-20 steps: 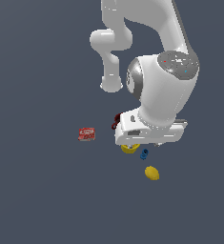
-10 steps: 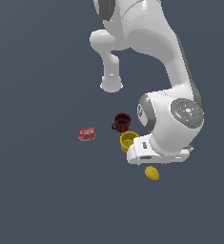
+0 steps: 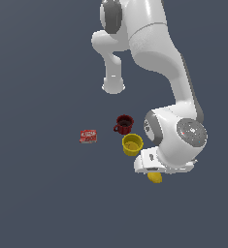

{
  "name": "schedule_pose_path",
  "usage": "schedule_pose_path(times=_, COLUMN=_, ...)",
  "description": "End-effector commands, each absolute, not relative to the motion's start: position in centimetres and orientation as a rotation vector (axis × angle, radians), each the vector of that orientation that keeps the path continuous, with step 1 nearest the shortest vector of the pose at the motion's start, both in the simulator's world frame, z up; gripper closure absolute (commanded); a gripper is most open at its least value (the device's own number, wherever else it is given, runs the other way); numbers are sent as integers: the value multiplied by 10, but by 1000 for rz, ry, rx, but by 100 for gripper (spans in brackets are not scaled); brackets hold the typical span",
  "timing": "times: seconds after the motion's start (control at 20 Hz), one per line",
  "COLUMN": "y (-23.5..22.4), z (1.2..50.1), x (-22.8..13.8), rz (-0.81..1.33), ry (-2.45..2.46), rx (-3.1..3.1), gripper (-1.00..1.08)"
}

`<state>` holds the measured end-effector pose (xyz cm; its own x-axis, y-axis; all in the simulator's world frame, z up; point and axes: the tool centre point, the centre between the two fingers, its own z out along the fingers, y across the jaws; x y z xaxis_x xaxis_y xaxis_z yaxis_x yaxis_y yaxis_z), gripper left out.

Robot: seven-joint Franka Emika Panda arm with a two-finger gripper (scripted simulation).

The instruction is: Pick up a designated object from a clutter of objects.

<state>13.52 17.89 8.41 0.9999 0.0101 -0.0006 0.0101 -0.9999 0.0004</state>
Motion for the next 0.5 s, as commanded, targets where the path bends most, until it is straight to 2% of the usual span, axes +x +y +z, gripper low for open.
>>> schedule_pose_path(times=0.0, y=181, z=79, x=136, rz=0, ry=11, rx=3142, gripper=-92)
schedule_pose_path(times=0.45, y=181, z=65, x=136, rz=-2, ry=12, rx=3141, gripper=-92)
